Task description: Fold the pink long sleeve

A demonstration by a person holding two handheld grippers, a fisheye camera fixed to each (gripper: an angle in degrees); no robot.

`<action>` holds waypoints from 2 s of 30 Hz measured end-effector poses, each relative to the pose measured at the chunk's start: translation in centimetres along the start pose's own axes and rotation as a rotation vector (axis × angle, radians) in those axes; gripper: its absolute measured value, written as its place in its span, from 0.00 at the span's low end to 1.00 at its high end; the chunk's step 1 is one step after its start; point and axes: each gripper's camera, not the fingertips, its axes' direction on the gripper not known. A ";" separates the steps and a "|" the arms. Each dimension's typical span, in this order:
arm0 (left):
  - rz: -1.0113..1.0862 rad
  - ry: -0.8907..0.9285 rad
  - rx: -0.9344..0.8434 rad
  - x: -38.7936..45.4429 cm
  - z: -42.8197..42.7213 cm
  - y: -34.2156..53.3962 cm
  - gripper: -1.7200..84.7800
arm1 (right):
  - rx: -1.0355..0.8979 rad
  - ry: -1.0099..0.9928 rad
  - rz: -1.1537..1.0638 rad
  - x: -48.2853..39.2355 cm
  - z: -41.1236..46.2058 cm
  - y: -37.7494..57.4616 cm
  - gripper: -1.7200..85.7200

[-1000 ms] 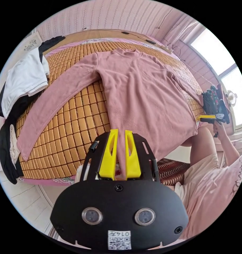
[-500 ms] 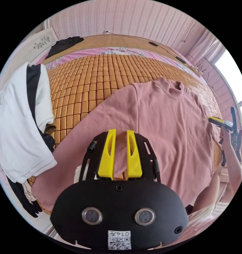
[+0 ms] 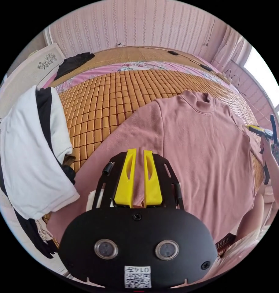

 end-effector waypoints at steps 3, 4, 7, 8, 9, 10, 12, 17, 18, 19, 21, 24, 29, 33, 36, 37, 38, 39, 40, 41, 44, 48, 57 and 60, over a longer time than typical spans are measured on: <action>0.110 0.093 0.002 3.1 -2.9 4.0 0.08 | -0.012 -0.053 -0.130 -4.2 -2.5 4.5 0.01; 0.143 0.123 -0.007 4.6 -3.4 5.9 0.07 | -0.033 -0.105 -0.183 -6.2 -2.7 6.4 0.01; 0.183 0.146 -0.053 7.4 -2.6 9.5 0.06 | -0.143 -0.090 -0.264 -10.3 -0.8 9.4 0.01; 0.167 0.132 -0.085 7.6 -1.8 10.2 0.05 | -0.095 -0.057 -0.251 -10.6 -1.0 9.8 0.01; 0.155 0.127 -0.103 7.6 -1.3 10.5 0.05 | -0.102 -0.037 -0.224 -10.4 -1.1 9.7 0.01; 0.146 0.126 -0.103 7.3 -0.7 11.1 0.04 | -0.118 -0.052 -0.196 -9.8 -1.0 9.4 0.01; 0.150 0.140 -0.059 6.6 -0.7 11.8 0.04 | -0.117 -0.102 -0.150 -8.9 -0.8 9.2 0.01; 0.104 0.143 -0.099 5.7 -1.7 11.8 0.03 | -0.124 -0.154 -0.114 -9.4 -2.5 8.4 0.01; 0.122 0.140 -0.102 5.9 -2.1 12.1 0.04 | -0.120 -0.153 -0.124 -9.8 -3.2 8.6 0.01; 0.164 0.146 -0.105 6.4 -3.1 12.8 0.04 | -0.118 -0.179 -0.155 -10.7 -4.6 9.4 0.01; 0.222 0.166 -0.130 7.2 -4.4 14.5 0.04 | -0.164 -0.220 -0.205 -12.2 -6.2 11.3 0.01; 0.284 0.245 -0.218 8.5 -5.3 17.8 0.04 | -0.325 -0.231 -0.273 -15.0 -6.9 14.9 0.01; 0.347 0.224 -0.317 9.3 -3.4 21.3 0.03 | -0.467 -0.074 -0.383 -19.2 -4.9 17.3 0.01; 0.294 0.251 -0.314 8.1 -3.6 21.9 0.02 | -0.492 -0.056 -0.394 -20.6 -5.4 16.0 0.01; 0.216 0.261 -0.263 6.3 -5.2 22.9 0.02 | -0.532 -0.088 -0.373 -21.0 -6.6 14.7 0.02; 0.156 0.273 -0.218 4.9 -6.1 23.5 0.03 | -0.522 -0.098 -0.367 -21.2 -7.6 14.0 0.02; 0.071 0.284 -0.167 2.9 -7.1 24.3 0.03 | -0.499 -0.106 -0.374 -21.6 -8.8 13.0 0.02; 0.023 0.285 -0.141 1.8 -7.5 24.7 0.03 | -0.486 -0.107 -0.383 -21.9 -9.3 12.4 0.02; -0.072 0.276 -0.086 -0.6 -8.4 25.7 0.04 | -0.455 -0.111 -0.413 -22.8 -10.3 10.9 0.04; -0.162 0.239 -0.039 -3.1 -9.1 26.8 0.05 | -0.415 -0.120 -0.455 -24.2 -11.2 9.0 0.06; -0.337 0.082 0.034 -9.1 -10.3 29.7 0.07 | -0.306 -0.184 -0.588 -29.3 -12.5 3.2 0.10; -0.479 -0.048 0.088 -15.0 -11.3 32.2 0.09 | -0.184 -0.293 -0.794 -39.0 -13.4 -4.4 0.11; -0.696 -0.043 0.203 -23.7 -8.8 34.2 0.12 | -0.005 -0.353 -1.189 -68.2 -13.9 -15.5 0.13; -0.706 -0.023 0.169 -24.6 -6.8 34.3 0.13 | -0.009 -0.299 -1.239 -75.3 -12.9 -17.3 0.15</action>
